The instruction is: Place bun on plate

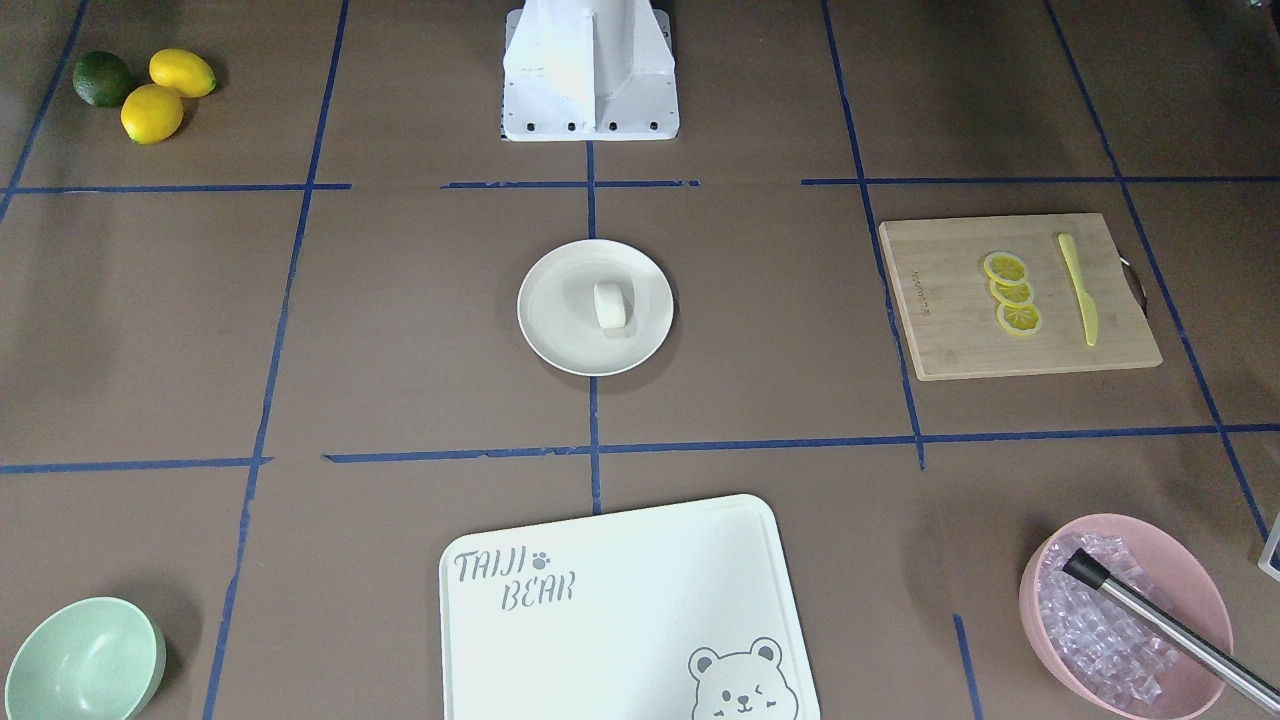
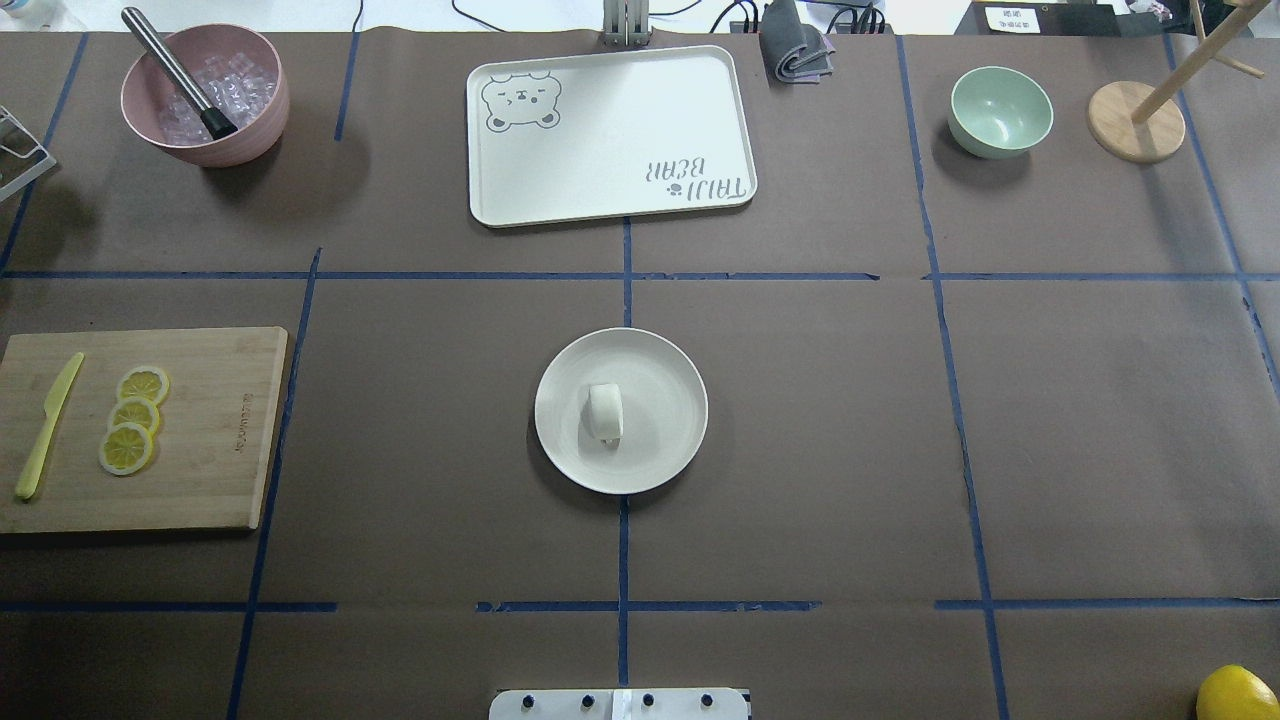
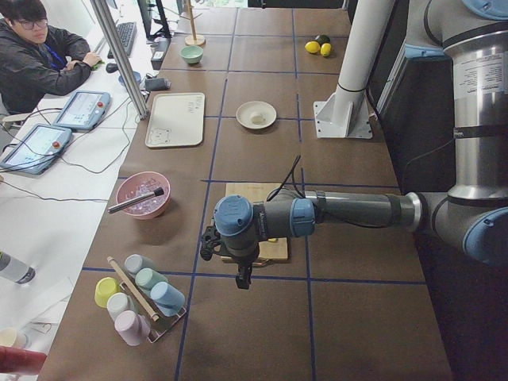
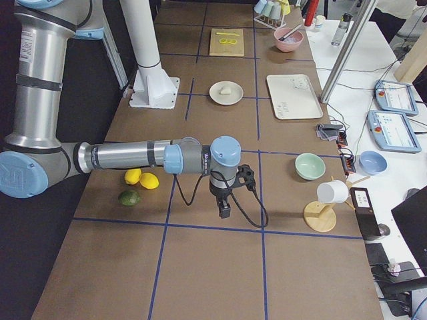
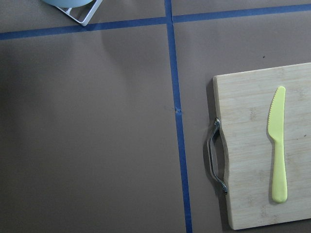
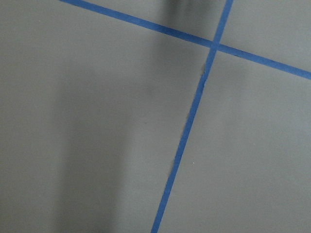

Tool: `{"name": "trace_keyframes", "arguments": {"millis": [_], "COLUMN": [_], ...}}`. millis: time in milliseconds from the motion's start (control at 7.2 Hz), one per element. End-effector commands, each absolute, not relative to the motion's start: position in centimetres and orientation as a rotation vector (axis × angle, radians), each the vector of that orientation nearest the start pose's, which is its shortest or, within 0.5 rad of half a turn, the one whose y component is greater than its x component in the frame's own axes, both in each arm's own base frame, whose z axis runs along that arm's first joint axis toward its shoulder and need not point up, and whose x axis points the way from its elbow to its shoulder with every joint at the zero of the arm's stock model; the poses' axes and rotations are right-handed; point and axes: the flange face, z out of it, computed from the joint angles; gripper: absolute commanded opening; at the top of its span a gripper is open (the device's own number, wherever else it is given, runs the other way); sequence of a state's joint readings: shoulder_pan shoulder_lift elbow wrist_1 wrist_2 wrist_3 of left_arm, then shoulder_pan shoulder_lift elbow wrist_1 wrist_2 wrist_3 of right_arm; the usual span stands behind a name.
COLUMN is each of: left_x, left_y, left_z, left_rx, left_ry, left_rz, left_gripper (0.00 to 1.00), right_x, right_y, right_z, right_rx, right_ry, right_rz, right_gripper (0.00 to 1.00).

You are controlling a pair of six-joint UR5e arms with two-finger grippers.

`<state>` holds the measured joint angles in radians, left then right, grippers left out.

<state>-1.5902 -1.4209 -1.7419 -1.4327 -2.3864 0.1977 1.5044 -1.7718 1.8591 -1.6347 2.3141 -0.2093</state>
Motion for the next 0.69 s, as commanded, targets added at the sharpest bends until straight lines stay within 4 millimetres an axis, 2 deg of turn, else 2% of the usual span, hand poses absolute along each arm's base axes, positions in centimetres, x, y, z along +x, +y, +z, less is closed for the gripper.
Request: {"name": "trace_keyframes", "arguments": {"millis": [0, 139, 556], "left_x": [-7.8, -7.8, -7.9], "left_y": [-41.6, -41.7, -41.6], "left_z": [65.5, 65.5, 65.5], "left_rx": [-0.019, -0.018, -0.019], "left_ry": [0.768, 0.764, 0.763], "left_rz": [0.113, 0.114, 0.112], "left_gripper": [1.00, 1.00, 1.00], "right_x": [7.6, 7.9, 7.9], "right_y": [-38.1, -36.8, -36.5], "right_z": [63.8, 64.8, 64.8], "right_rx": [0.059, 0.038, 0.034], "right_ry": [-0.733, -0.738, -0.741], "right_rz": [-0.175, -0.152, -0.144], "right_gripper": [1.00, 1.00, 1.00]}}
